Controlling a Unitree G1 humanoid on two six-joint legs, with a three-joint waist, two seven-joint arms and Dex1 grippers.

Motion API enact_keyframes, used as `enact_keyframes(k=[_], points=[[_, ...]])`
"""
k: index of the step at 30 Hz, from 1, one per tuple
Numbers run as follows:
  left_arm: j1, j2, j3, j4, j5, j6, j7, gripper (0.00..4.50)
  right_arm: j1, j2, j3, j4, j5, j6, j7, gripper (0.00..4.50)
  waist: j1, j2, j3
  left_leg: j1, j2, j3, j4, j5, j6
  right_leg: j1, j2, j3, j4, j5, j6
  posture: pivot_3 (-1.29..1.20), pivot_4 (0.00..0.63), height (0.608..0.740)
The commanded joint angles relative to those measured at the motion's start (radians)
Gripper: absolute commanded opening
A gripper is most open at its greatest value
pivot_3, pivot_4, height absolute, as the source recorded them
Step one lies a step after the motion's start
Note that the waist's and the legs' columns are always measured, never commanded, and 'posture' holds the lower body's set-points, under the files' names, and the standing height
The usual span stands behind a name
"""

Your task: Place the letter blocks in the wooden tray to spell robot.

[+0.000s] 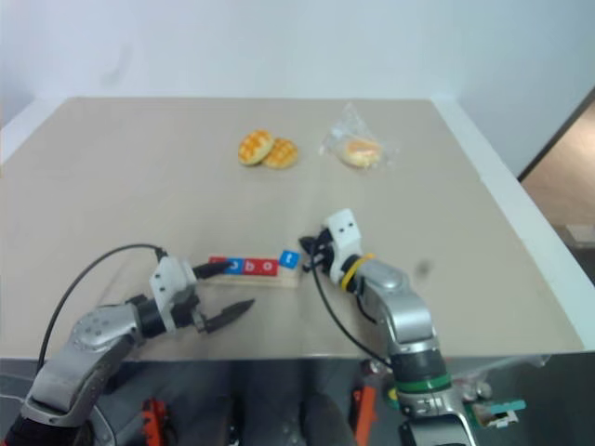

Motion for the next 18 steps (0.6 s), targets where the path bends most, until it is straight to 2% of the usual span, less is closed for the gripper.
enact_keyframes(k=[1, 18], points=[[-0.003, 0.000, 0.000, -0.009, 0.002, -0.024, -0.006, 4.50, 0.009, -0.013, -0.001, -0.056, 0.014, -0.001, -0.002, 0.06, 0.000, 0.000, 0.000, 0.000, 0.000, 0.000, 0.000, 0.000, 0.000, 0.000, 0.000, 0.000, 0.000, 0.000, 0.000, 0.00, 0.150, 0.740], [0.036, 0.000, 0.007, 0.013, 0.024, -0.076, -0.016, 4.50, -0.009, -0.051, 0.070, -0.018, -0.010, -0.050, 0.041, 0.06, 0.000, 0.000, 0.000, 0.000, 0.000, 0.000, 0.000, 0.000, 0.000, 0.000, 0.000, 0.000, 0.000, 0.000, -0.001, 0.00, 0.150, 0.740]])
